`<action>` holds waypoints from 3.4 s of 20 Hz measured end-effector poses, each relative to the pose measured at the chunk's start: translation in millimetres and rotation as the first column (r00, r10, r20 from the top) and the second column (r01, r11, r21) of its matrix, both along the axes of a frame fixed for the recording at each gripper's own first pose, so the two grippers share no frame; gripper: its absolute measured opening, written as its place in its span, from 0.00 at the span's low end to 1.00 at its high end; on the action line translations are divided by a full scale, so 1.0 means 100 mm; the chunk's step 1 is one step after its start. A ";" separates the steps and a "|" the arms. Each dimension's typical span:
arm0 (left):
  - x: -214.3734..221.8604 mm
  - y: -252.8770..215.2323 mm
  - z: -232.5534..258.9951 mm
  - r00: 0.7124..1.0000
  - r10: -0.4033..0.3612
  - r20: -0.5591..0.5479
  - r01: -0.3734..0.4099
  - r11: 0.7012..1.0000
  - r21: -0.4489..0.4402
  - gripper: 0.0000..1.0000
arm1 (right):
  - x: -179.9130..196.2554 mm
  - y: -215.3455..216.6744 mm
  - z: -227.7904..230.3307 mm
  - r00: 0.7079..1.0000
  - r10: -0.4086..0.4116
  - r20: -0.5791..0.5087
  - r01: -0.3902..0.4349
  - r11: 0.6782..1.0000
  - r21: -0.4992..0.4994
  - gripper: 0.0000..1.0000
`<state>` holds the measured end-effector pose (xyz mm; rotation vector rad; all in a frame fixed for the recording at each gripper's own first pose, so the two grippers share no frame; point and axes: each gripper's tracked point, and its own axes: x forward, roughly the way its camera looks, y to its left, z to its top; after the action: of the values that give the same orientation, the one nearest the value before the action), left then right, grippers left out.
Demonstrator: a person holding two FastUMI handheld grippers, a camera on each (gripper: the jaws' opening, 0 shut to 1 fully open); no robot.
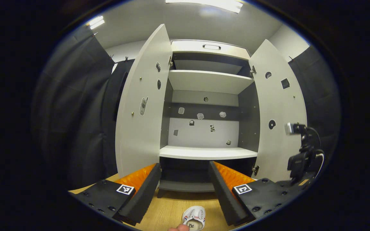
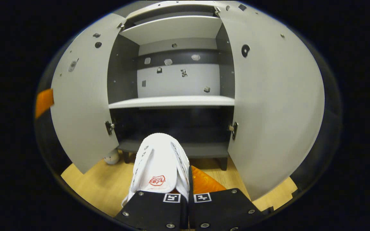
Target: Grab one shoe with the right hand and put it into the shoe cabinet, grab the other shoe with the left hand and put it into the shoe cabinet; then close the right door with the right hand and the left door with the left hand.
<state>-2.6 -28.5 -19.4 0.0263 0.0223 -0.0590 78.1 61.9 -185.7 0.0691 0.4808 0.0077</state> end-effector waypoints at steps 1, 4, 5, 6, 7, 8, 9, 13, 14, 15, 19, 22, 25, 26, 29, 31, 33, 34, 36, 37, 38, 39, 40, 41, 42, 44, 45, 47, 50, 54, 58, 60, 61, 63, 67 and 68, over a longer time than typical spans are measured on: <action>0.00 -0.01 0.00 1.000 -0.004 0.002 0.004 1.000 -0.001 0.96 | 0.13 0.02 0.22 1.000 0.002 0.030 -0.002 1.000 0.012 0.00; 0.01 0.01 0.02 1.000 -0.006 0.015 0.006 1.000 0.004 0.96 | 0.60 -0.03 0.87 0.993 -0.009 0.116 0.005 0.999 0.040 0.01; 0.00 0.01 0.01 1.000 -0.009 0.017 0.009 1.000 0.001 0.96 | 0.79 -0.07 1.03 0.990 -0.016 0.144 0.012 1.000 0.026 0.00; 0.00 0.01 0.02 1.000 -0.010 0.018 0.010 1.000 -0.002 0.96 | 0.95 -0.17 1.16 0.986 -0.026 0.165 0.026 1.000 0.003 0.00; 0.02 0.03 0.03 1.000 -0.009 0.019 0.009 1.000 -0.005 0.96 | 1.19 -0.20 1.26 0.983 -0.038 0.181 0.043 0.999 -0.027 0.00; 0.02 0.05 0.03 1.000 -0.008 0.020 0.008 1.000 -0.009 0.96 | 1.46 -0.24 1.33 0.979 -0.053 0.197 0.065 0.996 -0.055 0.00; 0.03 0.07 0.03 1.000 -0.005 0.019 0.005 1.000 -0.014 0.96 | 1.68 -0.31 1.37 0.977 -0.074 0.200 0.091 0.993 -0.076 0.00; 0.02 0.16 -0.04 1.000 0.010 0.002 -0.010 1.000 -0.027 0.96 | 2.55 -0.56 1.20 0.977 -0.156 0.145 0.172 0.979 -0.109 0.00; 0.02 0.18 -0.05 1.000 0.016 -0.004 -0.016 0.999 -0.029 0.96 | 2.70 -0.62 1.13 0.978 -0.168 0.122 0.183 0.975 -0.126 0.00; 0.01 0.21 -0.08 1.000 0.024 -0.011 -0.024 0.999 -0.032 0.96 | 2.85 -0.65 1.05 0.979 -0.171 0.108 0.187 0.970 -0.154 0.00; 0.02 0.29 -0.13 0.999 0.043 -0.028 -0.044 0.998 -0.035 0.96 | 3.22 -0.76 0.56 0.979 -0.203 -0.010 0.195 0.951 -0.242 0.00; 0.00 0.37 -0.10 0.998 0.063 -0.017 -0.063 0.998 -0.022 0.96 | 3.30 -0.83 0.28 0.972 -0.227 -0.062 0.201 0.937 -0.284 0.01; -0.02 0.44 -0.17 0.996 0.077 -0.035 -0.077 0.997 -0.017 0.96 | 3.32 -0.82 0.20 0.967 -0.236 -0.095 0.206 0.944 -0.256 0.02; -0.03 0.45 -0.20 0.996 0.079 -0.044 -0.080 0.997 -0.019 0.96 | 3.32 -0.81 0.19 0.967 -0.232 -0.104 0.201 0.948 -0.248 0.03; -0.03 0.45 -0.22 0.995 0.078 -0.057 -0.080 0.996 -0.027 0.96 | 3.30 -0.79 0.13 0.967 -0.221 -0.128 0.184 0.950 -0.252 0.14; -0.03 0.44 -0.20 0.996 0.076 -0.051 -0.077 0.997 -0.024 0.96 | 3.28 -0.77 0.17 0.969 -0.212 -0.125 0.178 0.954 -0.241 0.22; -0.03 0.43 -0.19 0.996 0.073 -0.046 -0.074 0.997 -0.020 0.99 | 3.20 -0.77 0.27 0.972 -0.202 -0.122 0.170 0.958 -0.232 0.35; -0.02 0.42 -0.19 0.997 0.069 -0.046 -0.071 0.997 -0.022 0.96 | 3.16 -0.76 0.36 0.976 -0.189 -0.107 0.162 0.962 -0.218 0.43; -0.04 0.36 -0.19 0.997 0.059 -0.047 -0.060 0.998 -0.024 0.96 | 3.04 -0.75 0.47 0.982 -0.166 -0.092 0.146 0.970 -0.192 0.66; -0.04 0.34 -0.17 0.998 0.054 -0.042 -0.055 0.998 -0.023 0.96 | 2.98 -0.74 0.58 0.985 -0.158 -0.062 0.145 0.973 -0.178 0.75; -0.03 0.30 -0.15 0.998 0.048 -0.036 -0.048 0.999 -0.021 0.96 | 2.93 -0.74 0.71 0.989 -0.145 -0.028 0.138 0.975 -0.172 0.80; -0.03 0.27 -0.14 0.999 0.040 -0.032 -0.041 0.999 -0.020 0.96 | 2.87 -0.70 0.85 0.992 -0.124 0.004 0.123 0.979 -0.165 0.83; -0.02 0.22 -0.13 0.999 0.030 -0.027 -0.031 0.999 -0.020 0.96 | 2.78 -0.65 1.00 0.994 -0.101 0.033 0.105 0.982 -0.158 0.86; -0.02 0.17 -0.11 1.000 0.021 -0.022 -0.021 1.000 -0.019 0.96 | 2.69 -0.59 1.17 0.995 -0.078 0.068 0.087 0.985 -0.147 0.90; -0.02 0.14 -0.09 1.000 0.013 -0.017 -0.013 1.000 -0.017 0.96 | 2.60 -0.53 1.35 0.993 -0.055 0.107 0.070 0.988 -0.135 0.92; -0.01 0.07 -0.05 1.000 0.000 -0.010 0.000 1.000 -0.015 0.96 | 2.37 -0.44 1.71 0.983 -0.022 0.184 0.044 0.992 -0.116 0.93; -0.02 0.04 -0.04 1.000 -0.004 -0.006 0.004 1.000 -0.015 0.94 | 2.25 -0.41 1.89 0.976 -0.006 0.219 0.030 0.994 -0.107 0.94; -0.03 -0.01 -0.03 1.000 -0.014 -0.004 0.014 1.000 -0.017 0.94 | 1.98 -0.37 2.17 0.958 0.017 0.285 0.009 0.996 -0.089 0.94; -0.04 -0.07 -0.02 1.000 -0.023 -0.004 0.023 1.000 -0.014 0.96 | 1.48 -0.33 2.37 0.939 0.047 0.340 -0.031 0.998 -0.052 0.94; -0.03 -0.12 -0.02 1.000 -0.029 -0.005 0.029 0.999 -0.022 0.94 | 0.80 -0.42 2.26 0.916 0.020 0.400 -0.034 0.999 0.030 0.94; -0.02 -0.13 -0.05 1.000 -0.020 -0.010 0.020 1.000 -0.023 0.96 | 0.19 -0.65 2.04 0.890 -0.036 0.454 0.027 0.999 0.025 0.94; 0.00 -0.13 -0.09 1.000 -0.012 -0.019 0.012 1.000 -0.025 0.94 | -0.06 -0.83 1.86 0.883 -0.061 0.466 0.070 0.998 -0.001 0.94; 0.00 -0.12 -0.11 1.000 -0.009 -0.023 0.008 1.000 -0.025 0.96 | -0.18 -0.92 1.76 0.883 -0.073 0.463 0.087 0.996 -0.007 0.94; 0.00 -0.09 -0.14 0.999 0.002 -0.033 -0.002 1.000 -0.015 0.96 | -0.41 -1.03 1.64 0.885 -0.103 0.455 0.119 0.993 -0.007 0.94; 0.07 0.00 -0.17 0.999 0.013 -0.049 -0.012 1.000 0.019 0.97 | -0.72 -1.18 1.44 0.891 -0.119 0.438 0.153 0.987 -0.044 0.94; 0.12 -0.04 -0.20 0.997 -0.019 -0.073 0.021 0.999 0.025 0.96 | -0.75 -1.17 1.42 0.894 -0.111 0.435 0.144 0.989 -0.044 0.94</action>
<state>9.0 -33.0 -39.8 0.0506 0.0961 -0.0800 2.9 -54.8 -43.4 0.0233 0.0299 -0.1230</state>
